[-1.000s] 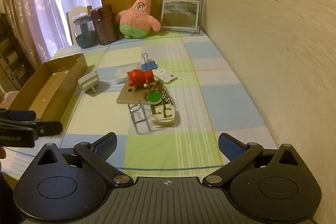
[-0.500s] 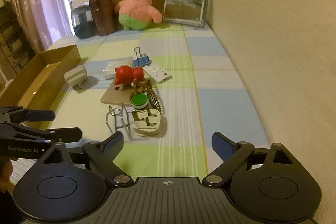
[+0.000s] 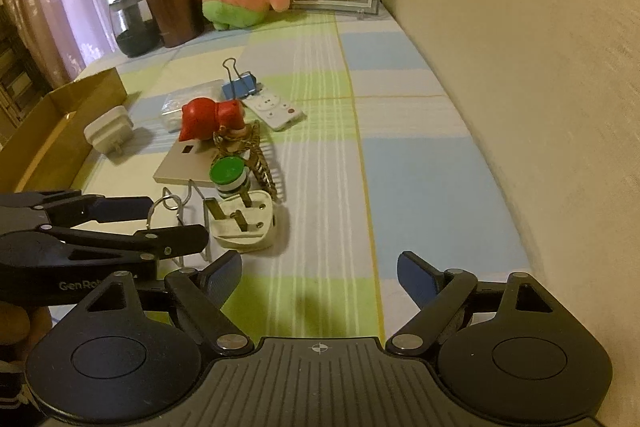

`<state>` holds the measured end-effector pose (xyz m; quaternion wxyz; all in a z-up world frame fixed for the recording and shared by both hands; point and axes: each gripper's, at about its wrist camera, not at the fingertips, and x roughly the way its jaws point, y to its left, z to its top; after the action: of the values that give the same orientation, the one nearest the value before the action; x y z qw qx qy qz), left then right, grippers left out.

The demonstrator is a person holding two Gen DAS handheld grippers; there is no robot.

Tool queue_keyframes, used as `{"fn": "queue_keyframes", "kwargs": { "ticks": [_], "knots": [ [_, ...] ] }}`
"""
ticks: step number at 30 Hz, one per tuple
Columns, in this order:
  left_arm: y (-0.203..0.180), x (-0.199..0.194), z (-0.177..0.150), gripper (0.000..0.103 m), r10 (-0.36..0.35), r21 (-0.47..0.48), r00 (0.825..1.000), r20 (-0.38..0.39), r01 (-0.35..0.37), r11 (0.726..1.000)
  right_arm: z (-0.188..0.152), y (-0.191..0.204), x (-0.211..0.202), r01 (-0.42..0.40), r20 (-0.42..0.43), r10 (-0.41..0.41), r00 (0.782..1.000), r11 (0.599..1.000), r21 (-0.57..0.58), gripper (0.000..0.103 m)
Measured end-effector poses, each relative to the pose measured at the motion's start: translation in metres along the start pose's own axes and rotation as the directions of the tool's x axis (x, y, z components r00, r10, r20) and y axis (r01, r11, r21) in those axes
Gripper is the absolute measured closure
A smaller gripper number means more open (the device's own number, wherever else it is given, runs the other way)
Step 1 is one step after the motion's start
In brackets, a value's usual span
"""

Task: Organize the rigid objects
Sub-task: 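Move the left tool to the chrome wire rack while the right tool approaches the white plug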

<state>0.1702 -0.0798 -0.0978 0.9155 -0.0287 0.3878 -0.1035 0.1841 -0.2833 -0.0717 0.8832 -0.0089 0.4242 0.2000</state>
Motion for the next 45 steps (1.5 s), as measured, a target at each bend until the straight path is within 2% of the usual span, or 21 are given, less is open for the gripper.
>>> {"fn": "queue_keyframes", "kwargs": {
  "ticks": [7, 11, 17, 28, 37, 45],
  "knots": [
    [0.015, -0.015, -0.007, 0.057, 0.069, 0.012, 0.998, 0.010, -0.069, 0.998, 0.006, 0.007, 0.011, -0.040, -0.013, 0.040, 0.999, 0.999, -0.021, 0.020],
    [0.022, -0.015, -0.009, 0.062, 0.061, 0.012, 0.998, -0.001, -0.061, 0.998, 0.012, 0.016, 0.018, -0.062, -0.019, 0.062, 0.998, 0.998, -0.029, 0.020],
    [0.022, -0.009, -0.013, 0.079, 0.046, 0.029, 0.999, -0.011, -0.046, 0.999, 0.016, 0.024, 0.026, -0.084, -0.038, 0.083, 0.996, 0.996, -0.031, 0.020],
    [0.023, -0.003, -0.012, 0.079, 0.018, 0.162, 1.000, -0.010, -0.016, 0.987, 0.017, 0.031, 0.033, -0.094, -0.058, 0.091, 0.994, 0.995, -0.044, 0.020],
    [0.023, 0.004, -0.015, 0.081, -0.026, 0.256, 0.998, -0.052, 0.038, 0.966, 0.018, 0.032, 0.035, -0.089, -0.063, 0.086, 0.994, 0.995, -0.042, 0.020],
    [0.031, -0.006, -0.021, 0.081, -0.004, 0.234, 0.998, -0.059, 0.018, 0.972, 0.017, 0.035, 0.037, -0.096, -0.060, 0.093, 0.994, 0.994, -0.043, 0.020]
  ]
}}
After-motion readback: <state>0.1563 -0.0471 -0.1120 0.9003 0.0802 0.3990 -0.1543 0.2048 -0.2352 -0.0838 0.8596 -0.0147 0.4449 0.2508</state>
